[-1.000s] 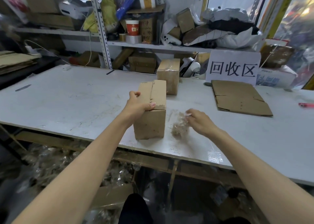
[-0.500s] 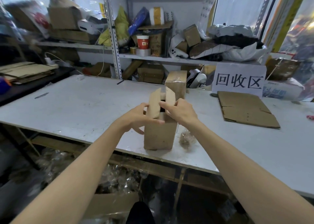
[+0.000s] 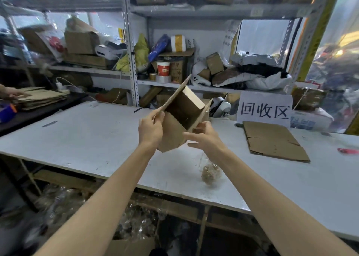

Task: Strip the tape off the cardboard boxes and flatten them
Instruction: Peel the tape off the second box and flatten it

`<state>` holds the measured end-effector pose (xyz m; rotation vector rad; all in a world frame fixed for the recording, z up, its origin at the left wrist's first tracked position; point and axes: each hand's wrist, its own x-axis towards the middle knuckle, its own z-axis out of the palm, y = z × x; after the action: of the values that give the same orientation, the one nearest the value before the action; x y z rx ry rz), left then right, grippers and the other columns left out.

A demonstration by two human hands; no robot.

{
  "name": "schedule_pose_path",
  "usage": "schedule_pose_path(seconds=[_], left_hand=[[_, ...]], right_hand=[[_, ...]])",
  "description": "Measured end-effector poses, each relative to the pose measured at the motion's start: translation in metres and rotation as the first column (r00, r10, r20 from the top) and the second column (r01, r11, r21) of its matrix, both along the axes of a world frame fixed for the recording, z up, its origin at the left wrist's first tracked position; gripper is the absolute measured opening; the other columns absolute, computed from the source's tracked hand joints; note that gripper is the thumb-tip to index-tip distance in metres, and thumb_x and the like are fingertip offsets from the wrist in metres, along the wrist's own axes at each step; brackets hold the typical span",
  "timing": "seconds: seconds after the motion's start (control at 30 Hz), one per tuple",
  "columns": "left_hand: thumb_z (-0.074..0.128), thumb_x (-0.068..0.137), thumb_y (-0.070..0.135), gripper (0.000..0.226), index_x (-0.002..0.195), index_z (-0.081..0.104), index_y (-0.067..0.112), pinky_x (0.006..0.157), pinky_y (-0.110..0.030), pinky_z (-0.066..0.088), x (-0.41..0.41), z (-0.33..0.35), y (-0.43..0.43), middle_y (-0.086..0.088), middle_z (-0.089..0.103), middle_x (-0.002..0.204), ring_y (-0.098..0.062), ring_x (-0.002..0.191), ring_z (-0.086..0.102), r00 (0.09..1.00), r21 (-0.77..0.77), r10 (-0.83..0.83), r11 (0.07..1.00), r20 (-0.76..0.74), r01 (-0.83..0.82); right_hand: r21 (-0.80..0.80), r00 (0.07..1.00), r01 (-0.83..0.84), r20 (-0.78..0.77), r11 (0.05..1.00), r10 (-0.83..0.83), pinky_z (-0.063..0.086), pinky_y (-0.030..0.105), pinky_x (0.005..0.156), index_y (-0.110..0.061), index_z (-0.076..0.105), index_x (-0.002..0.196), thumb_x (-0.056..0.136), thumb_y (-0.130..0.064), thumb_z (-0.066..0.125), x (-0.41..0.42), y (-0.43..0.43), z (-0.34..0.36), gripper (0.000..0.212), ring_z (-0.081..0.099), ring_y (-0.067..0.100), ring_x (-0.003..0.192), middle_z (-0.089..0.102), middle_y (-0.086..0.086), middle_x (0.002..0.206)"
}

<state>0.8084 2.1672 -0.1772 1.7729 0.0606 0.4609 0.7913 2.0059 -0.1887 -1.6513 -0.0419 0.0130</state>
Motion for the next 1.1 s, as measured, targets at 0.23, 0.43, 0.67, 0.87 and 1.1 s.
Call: schedule_pose_path(seconds=[0.23,0.43,0.67,0.87,1.1], left_hand=[[0.045,0.102,0.036,0.018,0.115,0.056,0.03,0.093,-0.035,0.048,-0.01,-0.003,0.005,-0.008,0.054,0.129,-0.021,0.108,0.055,0.999,0.039,0.012,0.999,0.037,-0.013],[0.081,0.075,0.041,0.051,0.118,0.056,0.027,0.09,-0.031,0.053,-0.021,0.0,-0.011,-0.007,0.046,0.126,-0.022,0.11,0.052,0.994,0.062,-0.106,0.992,-0.013,0.107],[0.096,0.056,0.029,0.083,0.121,0.045,0.015,0.092,-0.041,0.055,-0.022,0.006,-0.022,-0.008,0.058,0.121,-0.024,0.111,0.057,0.995,0.116,-0.091,0.989,-0.04,0.095],[0.081,0.073,0.007,0.073,0.134,0.042,0.016,0.086,-0.031,0.053,-0.02,0.011,-0.018,-0.01,0.054,0.13,-0.026,0.117,0.054,0.98,0.056,-0.187,0.98,-0.069,0.19],[0.059,0.058,0.012,0.093,0.147,0.028,0.015,0.106,-0.036,0.041,-0.026,0.023,-0.009,-0.01,0.042,0.143,-0.031,0.132,0.04,0.901,-0.102,-0.427,0.903,-0.081,0.418]], right_hand=[[-0.199,0.87,0.481,0.227,0.854,-0.437,0.045,0.032,0.087,-0.009,0.031,0.137,0.067,-0.046,0.082,-0.005,-0.043,0.036,0.095,0.048,0.025,0.119,0.043,0.011,0.136],[-0.486,0.913,0.405,0.171,0.774,-0.371,0.053,0.039,0.075,-0.013,0.05,0.103,0.062,-0.031,0.087,-0.012,-0.059,0.017,0.058,0.059,0.023,0.09,0.061,0.007,0.1],[-0.317,0.873,0.478,0.274,0.819,-0.403,0.056,0.044,0.083,-0.012,0.058,0.11,0.058,-0.028,0.09,-0.013,-0.067,0.016,0.063,0.065,0.023,0.093,0.069,0.007,0.1],[-0.279,0.888,0.431,0.301,0.858,-0.348,0.054,0.027,0.069,-0.02,0.055,0.111,0.071,-0.006,0.075,-0.008,-0.078,0.018,0.047,0.062,0.017,0.091,0.065,0.005,0.101],[-0.273,0.913,0.32,0.346,0.907,-0.218,0.051,0.019,0.063,-0.028,0.041,0.138,0.083,0.004,0.058,-0.011,-0.088,0.018,0.066,0.057,0.015,0.096,0.059,0.007,0.106]])
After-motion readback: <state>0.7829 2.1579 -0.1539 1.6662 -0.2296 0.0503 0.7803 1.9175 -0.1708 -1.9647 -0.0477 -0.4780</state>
